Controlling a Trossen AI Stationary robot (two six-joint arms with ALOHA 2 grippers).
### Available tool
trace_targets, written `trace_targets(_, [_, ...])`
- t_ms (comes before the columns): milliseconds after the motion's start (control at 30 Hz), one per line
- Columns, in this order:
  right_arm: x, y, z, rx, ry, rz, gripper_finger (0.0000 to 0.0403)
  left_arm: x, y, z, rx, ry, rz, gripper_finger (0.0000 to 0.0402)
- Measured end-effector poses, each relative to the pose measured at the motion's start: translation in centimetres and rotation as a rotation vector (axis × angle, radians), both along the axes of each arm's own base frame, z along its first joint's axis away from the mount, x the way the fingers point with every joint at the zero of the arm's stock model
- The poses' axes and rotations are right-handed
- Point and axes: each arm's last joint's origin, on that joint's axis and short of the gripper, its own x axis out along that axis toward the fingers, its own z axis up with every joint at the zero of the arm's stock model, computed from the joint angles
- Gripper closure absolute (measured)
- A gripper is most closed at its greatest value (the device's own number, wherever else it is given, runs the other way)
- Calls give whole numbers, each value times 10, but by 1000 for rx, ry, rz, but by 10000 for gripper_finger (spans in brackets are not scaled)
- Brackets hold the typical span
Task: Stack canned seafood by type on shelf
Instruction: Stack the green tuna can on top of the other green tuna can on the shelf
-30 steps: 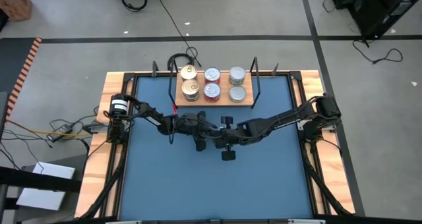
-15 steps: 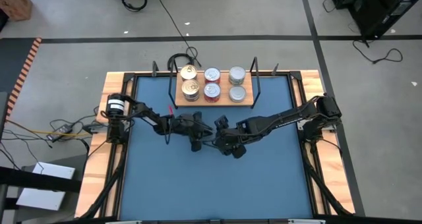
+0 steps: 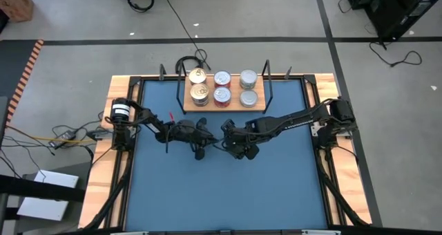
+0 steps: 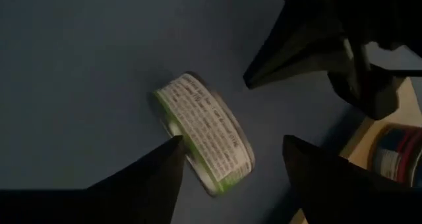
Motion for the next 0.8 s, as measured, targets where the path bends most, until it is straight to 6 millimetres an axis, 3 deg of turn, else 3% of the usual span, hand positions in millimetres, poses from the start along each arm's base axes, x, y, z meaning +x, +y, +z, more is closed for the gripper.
trace_targets(200, [3, 1, -15, -10, 59, 26, 132, 0, 0, 1, -1, -6, -5, 392])
trace_targets(433, [5, -1, -19, -16, 67, 14, 136, 0, 1, 1, -1, -11, -4, 392])
trace_targets(800, [6, -12, -18, 89, 49, -89, 224, 0, 1, 1, -7, -12, -15, 392])
